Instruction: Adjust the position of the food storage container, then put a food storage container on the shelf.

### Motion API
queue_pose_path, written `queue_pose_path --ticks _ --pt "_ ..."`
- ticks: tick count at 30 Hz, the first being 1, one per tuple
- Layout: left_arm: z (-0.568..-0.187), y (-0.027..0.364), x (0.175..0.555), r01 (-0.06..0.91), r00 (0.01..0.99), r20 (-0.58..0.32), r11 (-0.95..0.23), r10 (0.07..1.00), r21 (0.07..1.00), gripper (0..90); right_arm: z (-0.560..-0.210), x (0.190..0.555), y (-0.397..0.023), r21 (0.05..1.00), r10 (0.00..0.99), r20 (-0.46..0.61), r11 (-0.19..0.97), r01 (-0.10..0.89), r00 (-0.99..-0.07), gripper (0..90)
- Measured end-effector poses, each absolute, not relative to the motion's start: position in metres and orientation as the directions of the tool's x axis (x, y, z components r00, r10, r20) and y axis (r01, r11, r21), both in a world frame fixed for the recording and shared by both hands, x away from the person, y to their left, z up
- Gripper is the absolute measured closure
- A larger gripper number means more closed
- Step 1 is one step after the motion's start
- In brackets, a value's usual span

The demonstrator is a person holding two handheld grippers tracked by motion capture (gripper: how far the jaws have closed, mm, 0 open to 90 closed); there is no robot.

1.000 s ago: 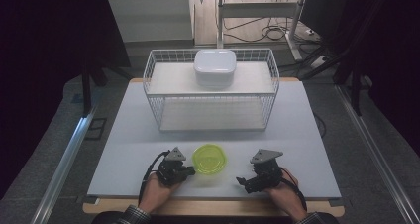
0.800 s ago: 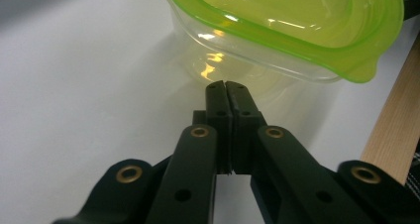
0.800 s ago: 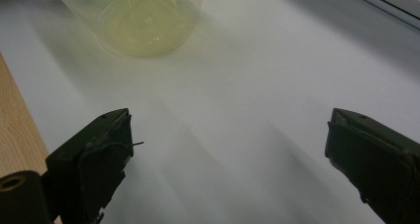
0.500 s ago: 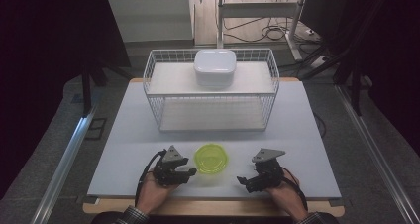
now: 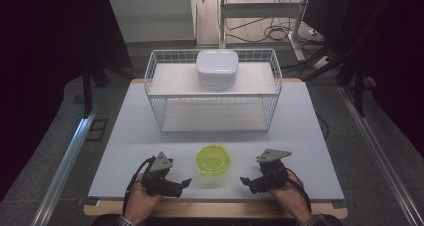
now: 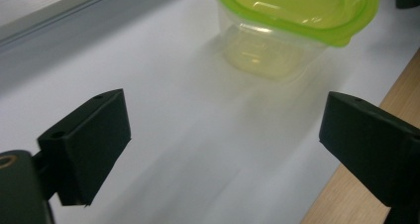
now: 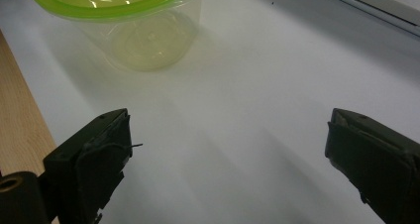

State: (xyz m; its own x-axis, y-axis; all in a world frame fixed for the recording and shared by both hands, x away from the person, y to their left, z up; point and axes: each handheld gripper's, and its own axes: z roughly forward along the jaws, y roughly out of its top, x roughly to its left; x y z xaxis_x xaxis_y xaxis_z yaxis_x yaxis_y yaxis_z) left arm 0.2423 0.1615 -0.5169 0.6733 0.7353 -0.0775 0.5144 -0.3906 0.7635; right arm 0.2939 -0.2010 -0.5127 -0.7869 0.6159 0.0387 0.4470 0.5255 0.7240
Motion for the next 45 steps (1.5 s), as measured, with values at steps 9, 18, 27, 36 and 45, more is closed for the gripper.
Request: queue_pose_path --ticks 9,18,27,36,45 --pt "-0.522 0.17 0.227 0.496 0.665 -0.031 -0.41 0.746 0.765 2.7 -0.513 0.294 -0.201 0.724 0.611 0.049 0.523 0.449 -0.79 3.4" --pt "-0.523 0.173 0.227 0.475 0.668 -0.02 -0.405 0.744 0.781 1.4 -0.509 0.295 -0.202 0.754 0.63 0.018 0.501 0.424 -0.776 0.4" --pt "-0.523 0.174 0.229 0.468 0.668 -0.012 -0.407 0.744 0.784 1.4 -0.508 0.297 -0.198 0.755 0.634 0.066 0.473 0.454 -0.771 1.2" --pt "-0.524 0.176 0.23 0.47 0.66 -0.002 -0.412 0.751 0.781 1.4 -0.499 0.305 -0.188 0.746 0.661 0.122 0.432 0.508 -0.741 0.8" --pt "-0.525 0.177 0.23 0.474 0.658 0.004 -0.419 0.753 0.775 1.4 -0.488 0.311 -0.178 0.73 0.637 0.179 0.425 0.535 -0.75 13.6"
